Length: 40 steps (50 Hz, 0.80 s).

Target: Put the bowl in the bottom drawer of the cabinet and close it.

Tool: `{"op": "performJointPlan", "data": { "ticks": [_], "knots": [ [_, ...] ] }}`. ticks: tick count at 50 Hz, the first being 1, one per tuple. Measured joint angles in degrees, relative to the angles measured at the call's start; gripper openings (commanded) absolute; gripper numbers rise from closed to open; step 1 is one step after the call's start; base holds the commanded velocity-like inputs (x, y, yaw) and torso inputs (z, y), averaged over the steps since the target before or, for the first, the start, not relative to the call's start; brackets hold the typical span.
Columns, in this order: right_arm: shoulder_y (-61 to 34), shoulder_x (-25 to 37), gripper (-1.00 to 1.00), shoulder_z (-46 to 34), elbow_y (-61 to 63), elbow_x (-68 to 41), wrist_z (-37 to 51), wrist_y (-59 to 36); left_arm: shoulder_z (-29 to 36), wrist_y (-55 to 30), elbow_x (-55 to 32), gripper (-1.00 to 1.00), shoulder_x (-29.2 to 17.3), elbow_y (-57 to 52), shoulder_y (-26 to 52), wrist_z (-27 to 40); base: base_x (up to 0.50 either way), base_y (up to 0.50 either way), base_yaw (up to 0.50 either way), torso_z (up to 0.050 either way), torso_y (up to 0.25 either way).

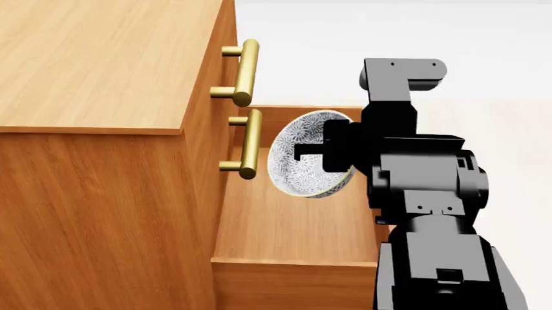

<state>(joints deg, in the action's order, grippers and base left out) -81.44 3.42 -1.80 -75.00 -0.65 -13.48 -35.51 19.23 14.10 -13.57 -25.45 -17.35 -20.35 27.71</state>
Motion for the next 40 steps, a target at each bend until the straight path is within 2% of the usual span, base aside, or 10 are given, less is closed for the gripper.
{"op": "performJointPlan", "data": {
  "ticks": [40],
  "knots": [
    [1.2,-0.2,-1.00,4.2,0.0,0.0,-4.5,-6.2,0.3,0.2,-0.4,1.00,-0.3,0.0,0.1,0.3,0.00,0.00,0.00,0.000,0.000]
  ]
}}
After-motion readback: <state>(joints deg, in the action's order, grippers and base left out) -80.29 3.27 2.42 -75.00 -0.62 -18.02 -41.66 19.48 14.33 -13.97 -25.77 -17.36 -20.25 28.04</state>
